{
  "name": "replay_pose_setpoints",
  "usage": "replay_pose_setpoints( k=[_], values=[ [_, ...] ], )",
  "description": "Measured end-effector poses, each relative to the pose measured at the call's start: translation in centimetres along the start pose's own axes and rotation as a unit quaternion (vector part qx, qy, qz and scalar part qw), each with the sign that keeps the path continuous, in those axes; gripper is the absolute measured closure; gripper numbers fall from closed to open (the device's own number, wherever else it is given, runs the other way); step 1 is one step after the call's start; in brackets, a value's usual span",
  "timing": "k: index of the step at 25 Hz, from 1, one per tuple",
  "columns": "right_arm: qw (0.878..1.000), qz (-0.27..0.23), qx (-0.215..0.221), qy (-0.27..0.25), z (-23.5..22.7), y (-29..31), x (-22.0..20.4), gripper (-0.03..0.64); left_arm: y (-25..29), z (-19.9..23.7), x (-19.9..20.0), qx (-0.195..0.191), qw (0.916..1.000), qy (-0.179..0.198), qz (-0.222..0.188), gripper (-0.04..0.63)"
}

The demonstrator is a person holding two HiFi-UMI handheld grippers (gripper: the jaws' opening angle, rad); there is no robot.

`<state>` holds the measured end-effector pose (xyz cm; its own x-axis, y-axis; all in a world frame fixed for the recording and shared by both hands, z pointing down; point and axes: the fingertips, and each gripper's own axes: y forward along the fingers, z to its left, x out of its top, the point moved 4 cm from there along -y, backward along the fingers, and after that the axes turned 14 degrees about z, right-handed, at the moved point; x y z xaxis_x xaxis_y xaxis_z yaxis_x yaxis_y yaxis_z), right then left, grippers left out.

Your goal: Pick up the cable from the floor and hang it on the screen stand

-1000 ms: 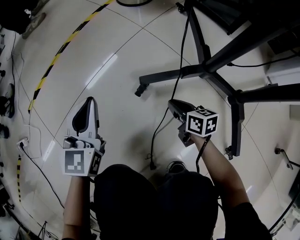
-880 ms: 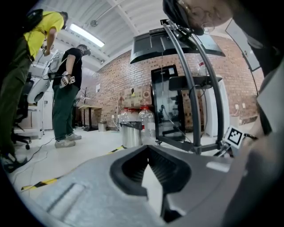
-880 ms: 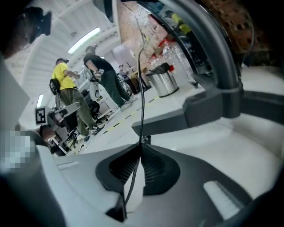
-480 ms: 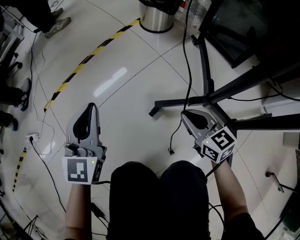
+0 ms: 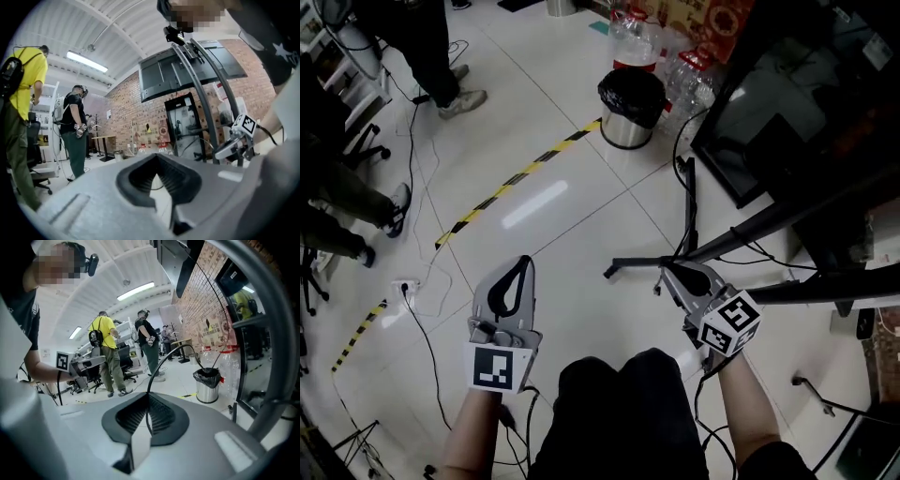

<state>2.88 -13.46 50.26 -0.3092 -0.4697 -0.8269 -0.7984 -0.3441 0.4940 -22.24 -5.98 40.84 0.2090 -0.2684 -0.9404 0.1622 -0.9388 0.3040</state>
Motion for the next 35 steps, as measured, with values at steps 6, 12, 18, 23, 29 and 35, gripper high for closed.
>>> replay_pose_setpoints(
  k=[6, 12, 18, 23, 29, 35],
  values=[
    [0.998, 0.014, 0.045, 0.051, 5.5, -6.2, 7.4, 0.601, -4.8, -1.9, 9.3, -0.013, 0.9992, -0.032, 0.019, 0.591],
    [0.994, 0.019, 0.085, 0.066, 10.6, -12.5, 13.9, 0.600, -6.5, -5.2, 18.7, -0.045, 0.9974, -0.040, 0.041, 0.591],
    [0.994, 0.045, 0.096, 0.022, 12.2, -18.8, 18.9, 0.600, -4.6, -9.1, 26.6, -0.098, 0.9948, -0.011, 0.024, 0.591],
    [0.994, 0.075, 0.060, -0.060, 12.3, -23.8, 22.2, 0.600, -4.2, -12.1, 32.6, -0.125, 0.9920, -0.009, -0.010, 0.591],
    [0.995, 0.043, -0.014, -0.086, 12.5, -29.9, 25.2, 0.601, -3.8, -15.6, 36.0, -0.176, 0.9839, -0.003, -0.028, 0.591],
    [0.983, 0.039, -0.138, -0.117, 11.3, -34.2, 27.4, 0.601, -3.1, -19.4, 39.7, -0.255, 0.9661, 0.027, -0.030, 0.591]
  ],
)
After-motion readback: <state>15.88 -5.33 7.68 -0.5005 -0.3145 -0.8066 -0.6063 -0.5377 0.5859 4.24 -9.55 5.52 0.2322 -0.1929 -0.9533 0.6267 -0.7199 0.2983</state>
